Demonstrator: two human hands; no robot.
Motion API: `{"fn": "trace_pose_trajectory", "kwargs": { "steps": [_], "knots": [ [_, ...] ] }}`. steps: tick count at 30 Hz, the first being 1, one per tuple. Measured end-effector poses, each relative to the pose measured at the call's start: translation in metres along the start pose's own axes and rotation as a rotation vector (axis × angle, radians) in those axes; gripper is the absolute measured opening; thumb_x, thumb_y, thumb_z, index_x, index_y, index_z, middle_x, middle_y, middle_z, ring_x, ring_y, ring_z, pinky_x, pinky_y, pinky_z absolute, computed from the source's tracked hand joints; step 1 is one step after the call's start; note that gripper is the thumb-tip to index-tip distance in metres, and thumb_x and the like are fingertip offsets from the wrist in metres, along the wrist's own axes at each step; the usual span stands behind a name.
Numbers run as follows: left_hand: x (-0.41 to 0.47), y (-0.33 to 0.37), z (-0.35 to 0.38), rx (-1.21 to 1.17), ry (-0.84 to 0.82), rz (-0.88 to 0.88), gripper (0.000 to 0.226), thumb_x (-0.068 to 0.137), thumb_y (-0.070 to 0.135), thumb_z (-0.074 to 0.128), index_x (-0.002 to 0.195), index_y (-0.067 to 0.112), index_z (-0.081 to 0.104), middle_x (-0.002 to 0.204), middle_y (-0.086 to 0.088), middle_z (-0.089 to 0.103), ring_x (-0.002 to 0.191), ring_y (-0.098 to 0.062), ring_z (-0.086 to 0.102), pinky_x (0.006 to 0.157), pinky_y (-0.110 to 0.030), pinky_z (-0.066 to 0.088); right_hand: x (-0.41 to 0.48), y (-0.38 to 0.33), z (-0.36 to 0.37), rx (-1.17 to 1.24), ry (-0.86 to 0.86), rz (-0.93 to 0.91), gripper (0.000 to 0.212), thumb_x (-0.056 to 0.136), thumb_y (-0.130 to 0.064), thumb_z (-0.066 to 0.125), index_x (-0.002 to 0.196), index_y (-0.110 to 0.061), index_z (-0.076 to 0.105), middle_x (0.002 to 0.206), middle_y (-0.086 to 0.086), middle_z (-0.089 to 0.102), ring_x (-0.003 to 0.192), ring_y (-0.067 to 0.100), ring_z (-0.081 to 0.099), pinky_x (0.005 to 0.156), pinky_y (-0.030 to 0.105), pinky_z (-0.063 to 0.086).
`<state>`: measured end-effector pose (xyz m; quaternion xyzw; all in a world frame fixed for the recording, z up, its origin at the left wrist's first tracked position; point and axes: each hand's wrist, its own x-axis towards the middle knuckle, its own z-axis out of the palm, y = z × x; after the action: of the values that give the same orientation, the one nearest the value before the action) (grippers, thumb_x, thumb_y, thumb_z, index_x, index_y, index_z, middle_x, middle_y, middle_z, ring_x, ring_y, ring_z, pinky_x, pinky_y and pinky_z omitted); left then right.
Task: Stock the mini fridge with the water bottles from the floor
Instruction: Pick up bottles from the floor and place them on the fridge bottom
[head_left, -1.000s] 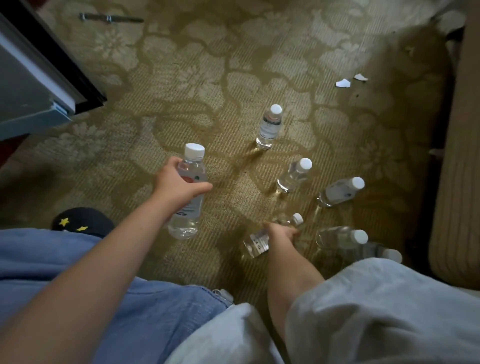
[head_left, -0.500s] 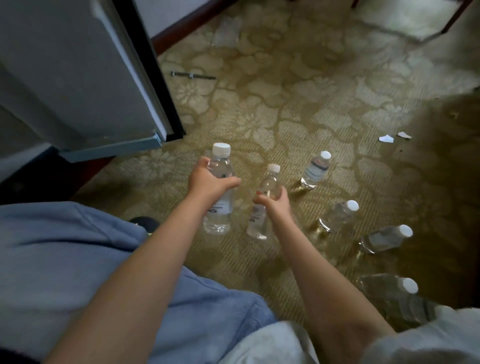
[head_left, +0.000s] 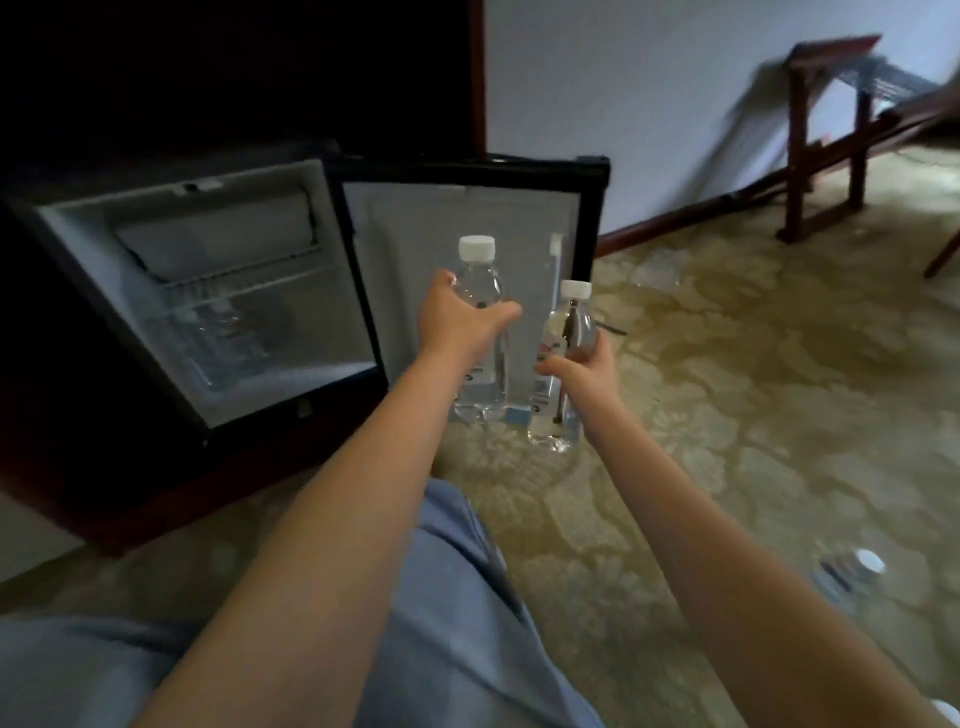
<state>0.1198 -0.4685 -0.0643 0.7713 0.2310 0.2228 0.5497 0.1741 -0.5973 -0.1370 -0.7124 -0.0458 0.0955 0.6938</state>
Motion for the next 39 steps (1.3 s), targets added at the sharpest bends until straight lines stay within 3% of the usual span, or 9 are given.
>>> {"fn": "trace_pose_trajectory", "kwargs": {
  "steps": [2, 5, 8, 12, 19, 25, 32, 36, 39],
  "knots": [
    [0.014, 0.002, -0.032, -0.033, 0.06, 0.004, 0.042, 0.074, 0.018, 0.075, 0.102, 0.016, 0.044, 0.08, 0.013, 0.047, 0.068, 0.0, 0.048, 0.054, -0.016, 0.036, 0.008, -0.015, 0.03, -0.05, -0.046, -0.052, 0.067, 0.068, -0.008, 0.074, 0.127, -0.02, 0.044, 0.099, -0.003, 0.061, 0.093, 0.015, 0.061, 0.082, 0.033, 0.05],
    [0.033, -0.006, -0.081, -0.038, 0.169, -0.019, 0.05, 0.074, 0.02, 0.075, 0.113, 0.012, 0.045, 0.092, 0.006, 0.05, 0.081, -0.011, 0.053, 0.056, -0.018, 0.037, 0.014, -0.034, 0.08, -0.074, -0.124, -0.111, 0.065, 0.072, -0.006, 0.073, 0.129, -0.015, 0.043, 0.091, -0.009, 0.054, 0.085, 0.009, 0.056, 0.068, 0.021, 0.044],
    [0.052, -0.028, -0.126, -0.042, 0.282, -0.067, 0.067, 0.071, 0.026, 0.079, 0.126, 0.011, 0.043, 0.114, -0.002, 0.052, 0.105, -0.021, 0.055, 0.076, -0.027, 0.042, 0.018, -0.043, 0.133, -0.151, -0.237, -0.163, 0.059, 0.075, -0.008, 0.073, 0.125, -0.017, 0.043, 0.09, -0.011, 0.052, 0.087, 0.012, 0.056, 0.066, 0.022, 0.043],
    [0.072, -0.064, -0.186, -0.071, 0.425, -0.135, 0.08, 0.069, 0.029, 0.081, 0.135, 0.013, 0.039, 0.134, -0.006, 0.049, 0.121, -0.023, 0.05, 0.089, -0.031, 0.041, 0.025, -0.047, 0.205, -0.214, -0.359, -0.186, 0.062, 0.074, -0.009, 0.075, 0.126, -0.017, 0.042, 0.106, 0.0, 0.061, 0.093, 0.016, 0.061, 0.076, 0.031, 0.05],
    [0.114, -0.136, -0.259, -0.11, 0.551, -0.222, 0.068, 0.071, 0.021, 0.079, 0.127, 0.012, 0.041, 0.109, 0.003, 0.047, 0.097, -0.013, 0.047, 0.081, -0.025, 0.037, 0.061, -0.037, 0.312, -0.283, -0.489, -0.187, 0.061, 0.075, -0.007, 0.077, 0.119, -0.019, 0.037, 0.111, 0.001, 0.057, 0.098, 0.018, 0.058, 0.079, 0.029, 0.045],
    [0.157, -0.211, -0.285, -0.121, 0.636, -0.32, 0.064, 0.068, 0.021, 0.081, 0.118, 0.011, 0.044, 0.116, -0.005, 0.056, 0.104, -0.02, 0.056, 0.081, -0.03, 0.042, 0.101, -0.007, 0.381, -0.341, -0.566, -0.168, 0.077, 0.075, -0.006, 0.077, 0.136, -0.017, 0.032, 0.098, -0.008, 0.05, 0.093, 0.014, 0.052, 0.063, 0.018, 0.041],
    [0.212, -0.269, -0.285, -0.111, 0.61, -0.275, 0.063, 0.066, 0.02, 0.082, 0.117, 0.013, 0.045, 0.107, 0.001, 0.058, 0.098, -0.017, 0.059, 0.08, -0.028, 0.045, 0.151, 0.064, 0.436, -0.275, -0.58, -0.141, 0.077, 0.068, -0.001, 0.08, 0.132, -0.014, 0.038, 0.104, -0.005, 0.056, 0.101, 0.014, 0.06, 0.081, 0.032, 0.054],
    [0.241, -0.292, -0.281, -0.107, 0.587, -0.268, 0.071, 0.066, 0.02, 0.083, 0.126, 0.015, 0.044, 0.113, 0.004, 0.058, 0.101, -0.014, 0.058, 0.086, -0.029, 0.046, 0.182, 0.101, 0.457, -0.321, -0.529, -0.123, 0.08, 0.067, 0.002, 0.079, 0.135, -0.015, 0.04, 0.12, 0.007, 0.056, 0.11, 0.023, 0.057, 0.077, 0.031, 0.05],
    [0.252, -0.316, -0.28, -0.101, 0.59, -0.277, 0.068, 0.068, 0.02, 0.082, 0.125, 0.014, 0.045, 0.116, 0.001, 0.059, 0.104, -0.017, 0.059, 0.084, -0.028, 0.047, 0.2, 0.125, 0.47, -0.385, -0.525, -0.191, 0.083, 0.066, 0.0, 0.082, 0.136, -0.014, 0.039, 0.133, 0.007, 0.05, 0.122, 0.023, 0.05, 0.095, 0.038, 0.048]
  ]
}}
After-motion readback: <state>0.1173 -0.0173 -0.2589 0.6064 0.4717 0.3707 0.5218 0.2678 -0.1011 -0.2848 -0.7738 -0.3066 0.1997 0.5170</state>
